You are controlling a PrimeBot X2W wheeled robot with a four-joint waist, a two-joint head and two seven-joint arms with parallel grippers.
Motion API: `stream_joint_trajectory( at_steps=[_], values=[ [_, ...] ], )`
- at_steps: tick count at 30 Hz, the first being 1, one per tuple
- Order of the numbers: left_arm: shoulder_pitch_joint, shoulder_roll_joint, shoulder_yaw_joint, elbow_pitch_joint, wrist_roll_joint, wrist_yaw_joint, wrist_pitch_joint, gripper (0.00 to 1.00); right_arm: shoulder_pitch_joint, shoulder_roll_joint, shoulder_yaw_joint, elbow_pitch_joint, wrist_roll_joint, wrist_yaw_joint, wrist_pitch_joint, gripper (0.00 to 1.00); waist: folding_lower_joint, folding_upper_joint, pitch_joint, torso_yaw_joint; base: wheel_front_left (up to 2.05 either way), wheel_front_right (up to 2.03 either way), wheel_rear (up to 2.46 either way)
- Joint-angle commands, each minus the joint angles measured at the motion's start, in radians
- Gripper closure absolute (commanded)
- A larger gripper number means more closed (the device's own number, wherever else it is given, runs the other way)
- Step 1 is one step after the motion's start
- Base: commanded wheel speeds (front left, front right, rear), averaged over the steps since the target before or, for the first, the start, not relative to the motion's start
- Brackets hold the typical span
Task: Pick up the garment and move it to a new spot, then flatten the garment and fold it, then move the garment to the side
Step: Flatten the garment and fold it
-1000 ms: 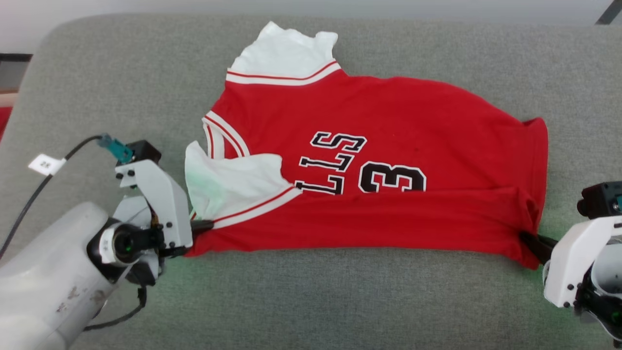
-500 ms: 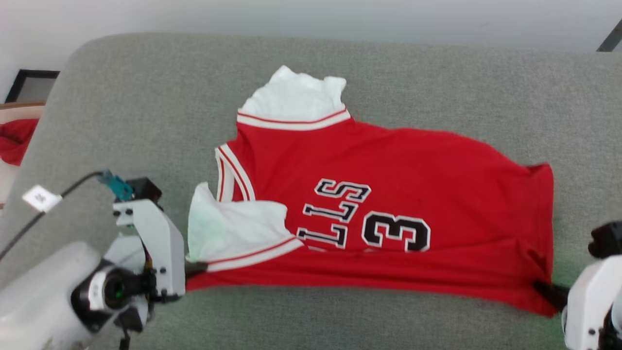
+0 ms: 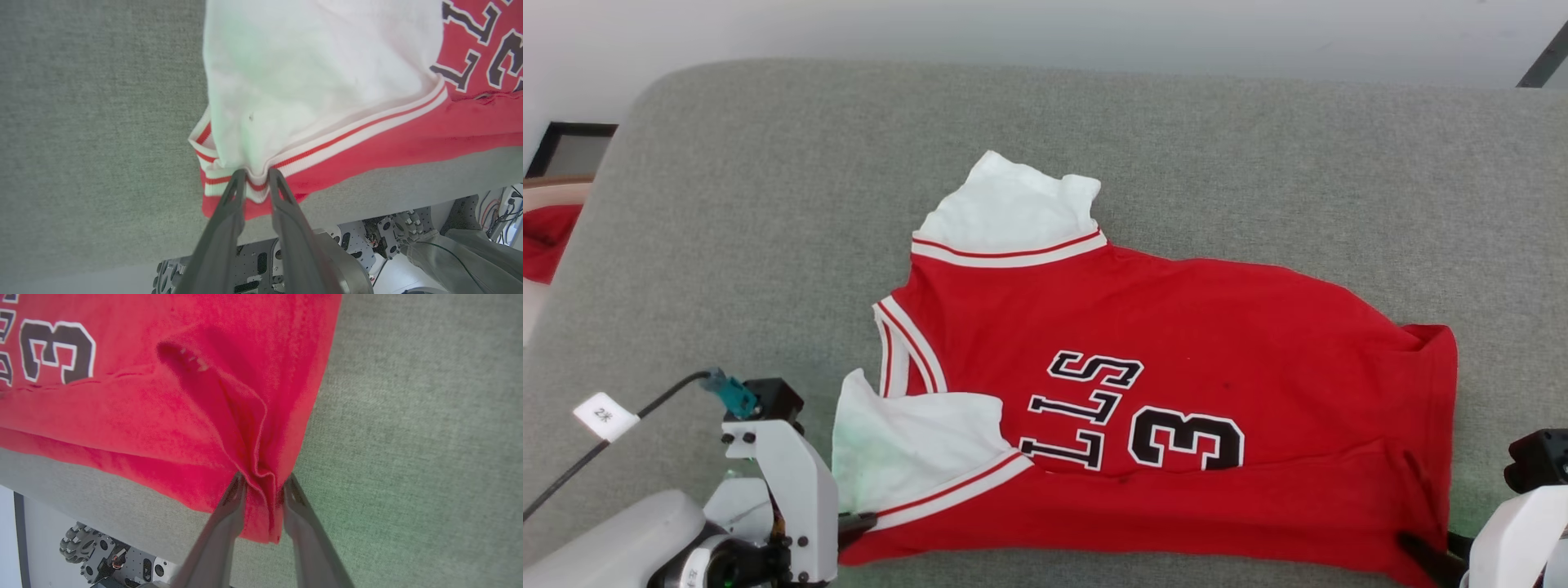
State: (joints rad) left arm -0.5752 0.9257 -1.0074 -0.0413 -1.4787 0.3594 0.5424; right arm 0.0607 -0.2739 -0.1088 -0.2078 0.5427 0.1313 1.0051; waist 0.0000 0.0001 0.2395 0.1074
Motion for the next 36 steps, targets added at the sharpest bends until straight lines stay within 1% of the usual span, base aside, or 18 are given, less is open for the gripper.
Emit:
stream_joint_trajectory(
  at_steps=[1,2,3,5,10,12,14,19,23,28,32,36],
  values=[
    [0.011,-0.008,-0.004,0.009,0.010,-0.006,-0.007,0.20,0.004,0.009,0.000,0.001,-0.010,-0.001,0.003,0.00,0.0000,-0.0001,0.000,-0.002,0.00,0.00,0.00],
    [0.012,-0.010,-0.004,0.012,0.013,-0.009,-0.011,0.11,0.003,0.016,0.000,0.003,-0.009,-0.001,0.005,0.00,0.0000,-0.0001,-0.002,-0.004,0.00,0.00,0.00],
    [0.011,-0.011,-0.005,0.013,0.017,-0.013,-0.014,0.00,0.002,0.024,0.000,0.001,-0.005,-0.001,0.002,0.00,0.0000,-0.0001,-0.004,-0.005,0.00,0.00,0.00],
    [0.008,-0.007,-0.002,0.013,0.015,-0.018,-0.016,0.00,-0.003,0.035,-0.008,-0.003,-0.003,-0.001,-0.003,0.00,0.0000,-0.0001,-0.009,-0.010,0.00,0.00,0.00],
    [-0.012,0.027,0.008,-0.008,0.024,-0.025,-0.009,0.00,0.002,0.056,-0.019,-0.019,-0.007,-0.001,-0.015,0.00,0.0000,-0.0001,-0.027,-0.023,0.00,0.00,0.00],
    [-0.030,0.047,0.018,-0.022,0.034,-0.025,-0.006,0.00,0.006,0.064,-0.027,-0.033,-0.001,-0.001,-0.031,0.00,0.0000,-0.0001,-0.031,-0.030,0.00,0.00,0.00],
    [-0.060,0.052,0.038,-0.033,0.046,-0.034,-0.019,0.00,0.006,0.068,-0.027,-0.052,-0.008,-0.001,-0.063,0.00,0.0000,-0.0001,-0.033,-0.036,0.00,0.00,0.00],
    [-0.156,0.047,0.080,-0.029,0.109,-0.053,-0.060,0.00,-0.029,0.056,0.003,-0.083,-0.034,-0.001,-0.210,0.00,0.0000,-0.0001,-0.027,-0.072,0.00,0.00,0.00],
    [-0.243,0.012,0.104,0.011,0.170,-0.086,-0.101,0.00,-0.064,0.035,0.046,-0.095,-0.052,-0.001,-0.375,0.00,0.0000,-0.0001,-0.012,-0.108,0.00,0.00,0.00],
    [-0.346,-0.049,0.120,0.124,0.232,-0.136,-0.147,0.00,-0.116,0.021,0.098,-0.090,-0.080,-0.001,-0.577,0.00,0.0000,-0.0001,0.028,-0.162,0.00,0.00,0.00],
    [-0.414,-0.083,0.116,0.230,0.258,-0.167,-0.130,0.00,-0.150,0.016,0.133,-0.082,-0.089,-0.001,-0.694,0.00,0.0000,-0.0001,0.073,-0.206,0.00,0.00,0.00],
    [-0.481,-0.103,0.103,0.337,0.269,-0.200,-0.077,0.00,-0.172,0.020,0.153,-0.071,-0.082,-0.001,-0.748,0.00,0.0000,-0.0001,0.123,-0.247,0.00,0.00,0.00]
  ],
)
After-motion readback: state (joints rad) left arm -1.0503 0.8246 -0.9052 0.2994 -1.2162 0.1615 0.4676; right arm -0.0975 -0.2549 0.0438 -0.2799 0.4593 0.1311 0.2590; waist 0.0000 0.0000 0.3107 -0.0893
